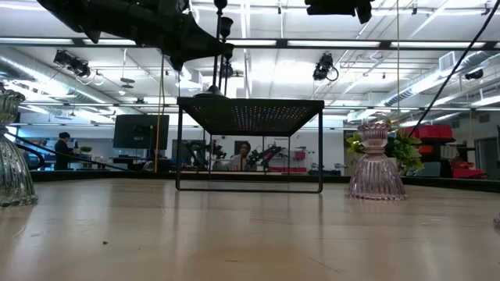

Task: Pick & Place candle stick holders
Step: Put the black candle holder on the shelf, then put the green candle holder on the shelf

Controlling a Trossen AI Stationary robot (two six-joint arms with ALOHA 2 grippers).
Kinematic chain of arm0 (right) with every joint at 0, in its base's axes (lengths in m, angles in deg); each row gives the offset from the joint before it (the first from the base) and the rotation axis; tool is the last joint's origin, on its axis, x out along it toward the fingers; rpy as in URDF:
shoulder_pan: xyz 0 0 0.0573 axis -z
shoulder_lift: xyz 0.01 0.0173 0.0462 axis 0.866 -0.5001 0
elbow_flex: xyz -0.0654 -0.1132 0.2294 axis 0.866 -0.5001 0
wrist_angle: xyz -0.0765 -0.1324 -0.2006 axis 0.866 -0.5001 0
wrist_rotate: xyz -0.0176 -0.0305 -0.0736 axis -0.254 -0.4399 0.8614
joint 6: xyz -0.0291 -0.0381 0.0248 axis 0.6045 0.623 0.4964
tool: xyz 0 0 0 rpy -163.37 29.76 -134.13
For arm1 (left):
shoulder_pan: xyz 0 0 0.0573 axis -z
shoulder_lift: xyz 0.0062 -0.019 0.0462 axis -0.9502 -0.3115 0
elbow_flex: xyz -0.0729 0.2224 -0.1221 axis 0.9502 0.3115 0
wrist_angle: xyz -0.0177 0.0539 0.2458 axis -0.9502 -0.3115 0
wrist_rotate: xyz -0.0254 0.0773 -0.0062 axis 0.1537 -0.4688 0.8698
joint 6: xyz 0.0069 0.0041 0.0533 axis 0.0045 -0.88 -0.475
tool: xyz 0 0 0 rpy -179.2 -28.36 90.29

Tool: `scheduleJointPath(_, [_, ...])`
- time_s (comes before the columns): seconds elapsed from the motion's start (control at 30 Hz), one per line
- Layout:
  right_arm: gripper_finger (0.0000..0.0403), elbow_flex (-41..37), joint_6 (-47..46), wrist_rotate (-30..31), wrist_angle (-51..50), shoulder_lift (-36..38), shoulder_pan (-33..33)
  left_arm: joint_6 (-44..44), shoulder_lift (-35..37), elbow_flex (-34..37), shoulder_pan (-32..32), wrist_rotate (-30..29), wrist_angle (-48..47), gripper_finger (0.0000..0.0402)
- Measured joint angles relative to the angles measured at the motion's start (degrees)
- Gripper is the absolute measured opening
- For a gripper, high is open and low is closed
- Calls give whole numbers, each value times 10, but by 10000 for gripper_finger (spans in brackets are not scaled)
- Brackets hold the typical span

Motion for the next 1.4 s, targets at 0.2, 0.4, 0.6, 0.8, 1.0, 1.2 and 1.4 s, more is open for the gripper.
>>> scheduleJointPath(0.2, [121,0,0,0,-4,0,0,5,0,0,0,-2,-4,19])
scheduleJointPath(0.4, [121,0,1,0,-4,0,0,0,-1,0,2,-2,-22,54])
scheduleJointPath(0.6, [121,0,2,0,-6,0,0,-25,9,0,2,-37,-19,96])
scheduleJointPath(0.8, [121,0,2,1,-11,-1,0,-31,33,-1,2,-36,-38,161])
scheduleJointPath(1.0, [121,0,2,1,-14,-1,0,-27,78,0,2,-14,-110,206])
scheduleJointPath(1.2, [121,0,0,1,-17,-1,0,-24,140,0,17,39,-193,220])
scheduleJointPath(1.4, [121,0,-5,1,-17,-1,0,59,226,0,63,108,-374,212])
